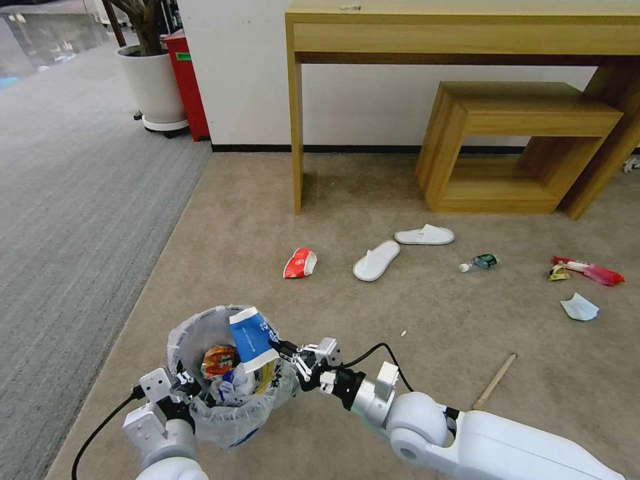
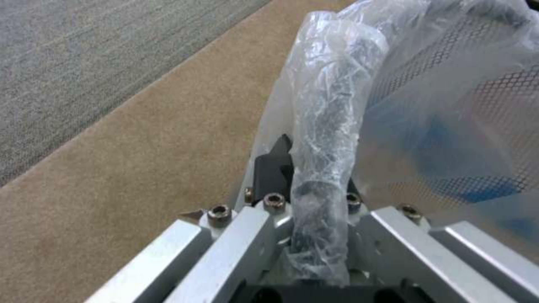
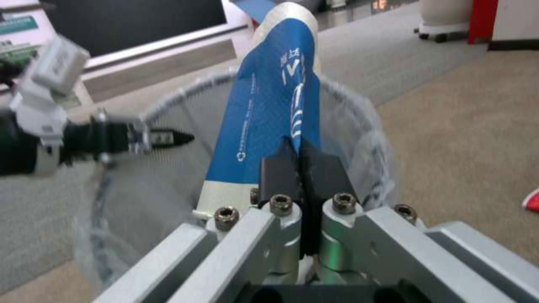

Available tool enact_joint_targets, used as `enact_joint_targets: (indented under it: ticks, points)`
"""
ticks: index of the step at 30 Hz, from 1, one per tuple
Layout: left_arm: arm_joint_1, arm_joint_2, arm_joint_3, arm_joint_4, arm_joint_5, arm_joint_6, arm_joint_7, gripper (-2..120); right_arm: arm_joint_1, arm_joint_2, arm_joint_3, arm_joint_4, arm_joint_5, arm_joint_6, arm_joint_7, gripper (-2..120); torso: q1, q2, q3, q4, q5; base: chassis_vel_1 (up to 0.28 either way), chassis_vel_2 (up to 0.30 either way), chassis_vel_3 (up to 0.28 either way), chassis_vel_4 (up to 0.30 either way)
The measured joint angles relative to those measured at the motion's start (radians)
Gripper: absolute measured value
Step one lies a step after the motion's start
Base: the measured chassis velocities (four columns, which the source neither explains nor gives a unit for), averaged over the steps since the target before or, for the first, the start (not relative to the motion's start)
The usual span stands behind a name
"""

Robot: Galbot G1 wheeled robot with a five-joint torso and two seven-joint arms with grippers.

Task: Pick up the trash bin and place the garbage on the floor into it.

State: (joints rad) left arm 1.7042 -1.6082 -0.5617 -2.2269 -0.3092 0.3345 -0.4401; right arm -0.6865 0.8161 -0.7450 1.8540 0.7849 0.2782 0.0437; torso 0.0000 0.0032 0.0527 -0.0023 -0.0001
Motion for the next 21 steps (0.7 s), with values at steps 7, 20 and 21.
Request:
enact_joint_targets:
  ticks: [7,20,21]
  points:
    - [0.001,0.000,0.003,-0.002,0.003,0.000,0.001,1,-0.006,0.012,-0.022,-0.023,-0.016,0.002,0.005,0,0.000,0.000,0.000,0.0000,0.0000,0.000,0.000,0.000,0.000]
    - [0.004,0.000,0.005,-0.005,0.005,-0.001,0.002,1,-0.011,0.022,-0.029,-0.034,-0.022,0.006,0.005,0,0.000,0.000,0.000,0.0000,0.0000,0.000,0.000,0.000,0.000]
    - [0.004,0.000,0.005,-0.005,0.005,-0.001,0.002,1,-0.011,0.022,-0.028,-0.034,-0.022,0.006,0.005,0,0.000,0.000,0.000,0.0000,0.0000,0.000,0.000,0.000,0.000]
